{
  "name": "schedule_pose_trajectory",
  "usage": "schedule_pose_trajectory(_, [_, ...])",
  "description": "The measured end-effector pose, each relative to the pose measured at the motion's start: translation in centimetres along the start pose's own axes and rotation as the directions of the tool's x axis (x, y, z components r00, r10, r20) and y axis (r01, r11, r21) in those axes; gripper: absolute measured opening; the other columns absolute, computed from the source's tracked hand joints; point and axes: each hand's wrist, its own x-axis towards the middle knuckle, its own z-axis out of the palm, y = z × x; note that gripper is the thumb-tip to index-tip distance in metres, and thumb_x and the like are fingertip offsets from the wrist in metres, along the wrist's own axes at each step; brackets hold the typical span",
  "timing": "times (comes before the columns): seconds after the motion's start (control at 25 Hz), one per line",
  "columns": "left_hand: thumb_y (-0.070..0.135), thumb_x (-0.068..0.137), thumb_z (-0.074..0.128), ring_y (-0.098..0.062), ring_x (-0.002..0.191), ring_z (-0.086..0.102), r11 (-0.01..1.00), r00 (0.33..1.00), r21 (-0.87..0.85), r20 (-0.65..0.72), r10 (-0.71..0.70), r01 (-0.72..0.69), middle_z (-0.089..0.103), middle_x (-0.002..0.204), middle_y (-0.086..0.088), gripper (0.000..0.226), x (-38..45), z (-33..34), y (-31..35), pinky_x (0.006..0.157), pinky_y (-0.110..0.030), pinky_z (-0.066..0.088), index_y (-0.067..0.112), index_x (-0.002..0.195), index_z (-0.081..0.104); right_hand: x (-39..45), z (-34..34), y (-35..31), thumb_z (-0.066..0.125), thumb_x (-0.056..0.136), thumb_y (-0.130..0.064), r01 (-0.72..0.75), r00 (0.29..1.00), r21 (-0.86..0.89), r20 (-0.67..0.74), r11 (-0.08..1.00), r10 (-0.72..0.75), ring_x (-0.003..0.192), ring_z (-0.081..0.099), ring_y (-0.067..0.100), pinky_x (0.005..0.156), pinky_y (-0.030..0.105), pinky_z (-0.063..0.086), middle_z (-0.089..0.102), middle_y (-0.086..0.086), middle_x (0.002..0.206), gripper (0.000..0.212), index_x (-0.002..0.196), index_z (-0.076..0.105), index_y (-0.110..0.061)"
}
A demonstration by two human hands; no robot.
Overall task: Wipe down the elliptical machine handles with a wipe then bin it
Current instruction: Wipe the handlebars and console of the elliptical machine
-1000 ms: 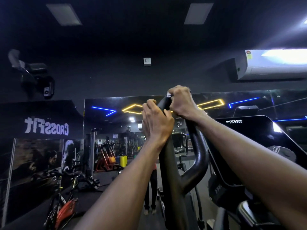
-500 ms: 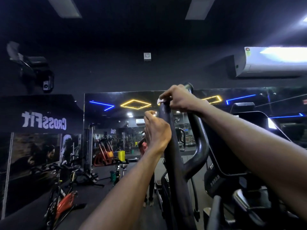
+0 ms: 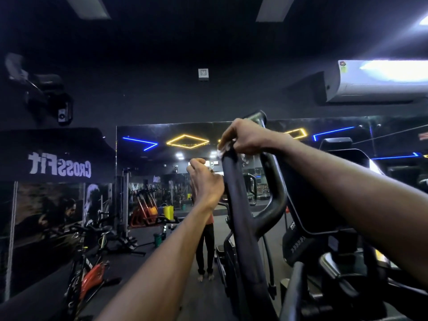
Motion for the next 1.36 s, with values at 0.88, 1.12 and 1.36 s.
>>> schedule_pose_trajectory(0.88, [0.022, 0.101, 0.047, -0.015, 0.073, 0.056, 0.926, 0.96, -0.295, 0.221, -0.174, 0.235, 0.065, 0.092, -0.009, 0.017, 0.1, 1.8, -1.0, 0.058, -0.028, 0.043, 0.011, 0.108, 0.058, -3.5, 1.0, -0.2, 0.072, 0.087, -0.018, -0.003, 0.997, 0.061, 0.079, 0.998, -0.002, 0.055, 0.054, -0.005, 0.052, 0.005, 0.037, 0.064, -0.015, 0.068, 0.015, 0.1, 0.08, -0.018])
schedule_pose_trajectory(1.12, [0.014, 0.1, 0.047, -0.024, 0.079, 0.06, 0.847, 0.916, -0.382, 0.303, -0.263, 0.37, 0.067, 0.101, -0.018, 0.015, -1.3, 1.1, -2.2, 0.067, -0.038, 0.053, 0.007, 0.105, 0.06, -6.6, 1.6, -2.1, 0.062, 0.088, -0.001, 0.022, 0.995, 0.019, 0.095, 1.0, -0.024, 0.071, 0.05, -0.001, 0.06, 0.004, 0.04, 0.049, -0.018, 0.079, 0.028, 0.107, 0.076, -0.016])
schedule_pose_trajectory(1.36, [0.012, 0.099, 0.042, -0.014, 0.064, 0.054, 0.816, 0.917, -0.433, 0.283, -0.281, 0.383, 0.059, 0.076, -0.005, 0.019, -2.5, 0.7, -1.1, 0.052, -0.025, 0.043, 0.01, 0.088, 0.058, -7.2, 2.1, -2.1, 0.065, 0.09, -0.007, -0.009, 0.977, 0.085, 0.212, 0.996, -0.009, 0.069, 0.059, -0.001, 0.062, 0.009, 0.045, 0.067, -0.011, 0.084, 0.023, 0.108, 0.077, -0.015])
